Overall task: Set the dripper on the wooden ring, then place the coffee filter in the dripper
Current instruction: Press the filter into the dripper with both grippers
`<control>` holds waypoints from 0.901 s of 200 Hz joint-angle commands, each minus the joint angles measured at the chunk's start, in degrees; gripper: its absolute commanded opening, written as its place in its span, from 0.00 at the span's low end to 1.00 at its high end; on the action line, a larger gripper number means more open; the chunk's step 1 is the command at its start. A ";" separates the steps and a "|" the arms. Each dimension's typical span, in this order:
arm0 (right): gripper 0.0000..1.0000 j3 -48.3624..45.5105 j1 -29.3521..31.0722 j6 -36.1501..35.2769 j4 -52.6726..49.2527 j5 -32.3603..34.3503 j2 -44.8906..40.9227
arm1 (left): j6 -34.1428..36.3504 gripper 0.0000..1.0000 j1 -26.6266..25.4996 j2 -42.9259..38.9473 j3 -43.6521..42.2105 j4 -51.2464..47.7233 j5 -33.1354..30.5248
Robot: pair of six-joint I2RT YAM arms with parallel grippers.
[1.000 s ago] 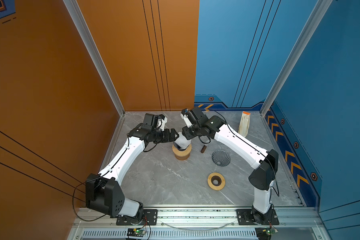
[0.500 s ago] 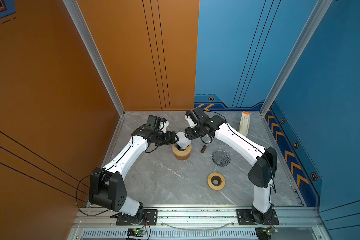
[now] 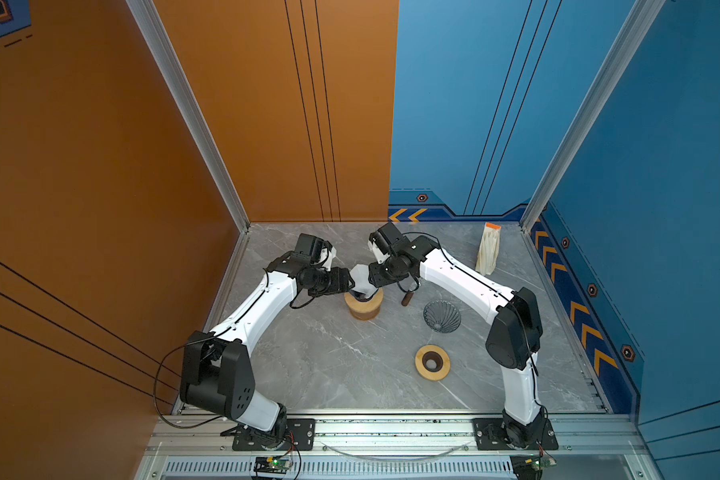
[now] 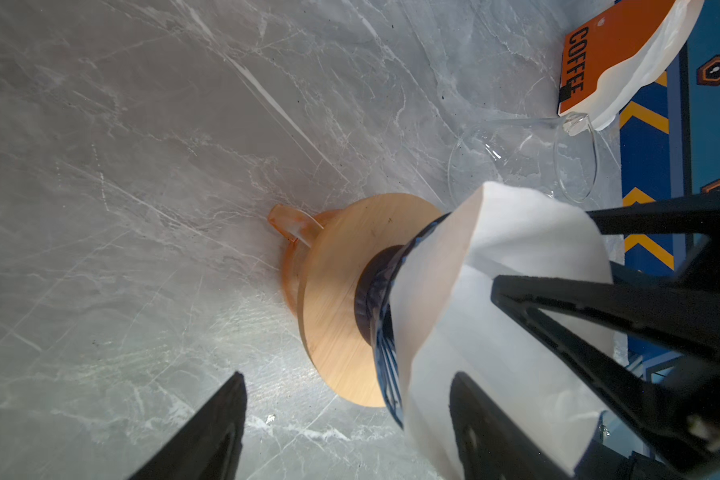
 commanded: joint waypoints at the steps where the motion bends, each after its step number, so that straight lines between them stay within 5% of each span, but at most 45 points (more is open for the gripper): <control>1: 0.44 -0.33 0.20 1.03 -1.36 1.15 0.93 | 1.29 0.77 0.28 0.96 -0.23 -1.74 -0.94; 180: 0.43 0.45 0.47 1.32 -1.91 0.54 3.23 | 1.90 0.74 0.43 4.40 3.49 -2.49 0.16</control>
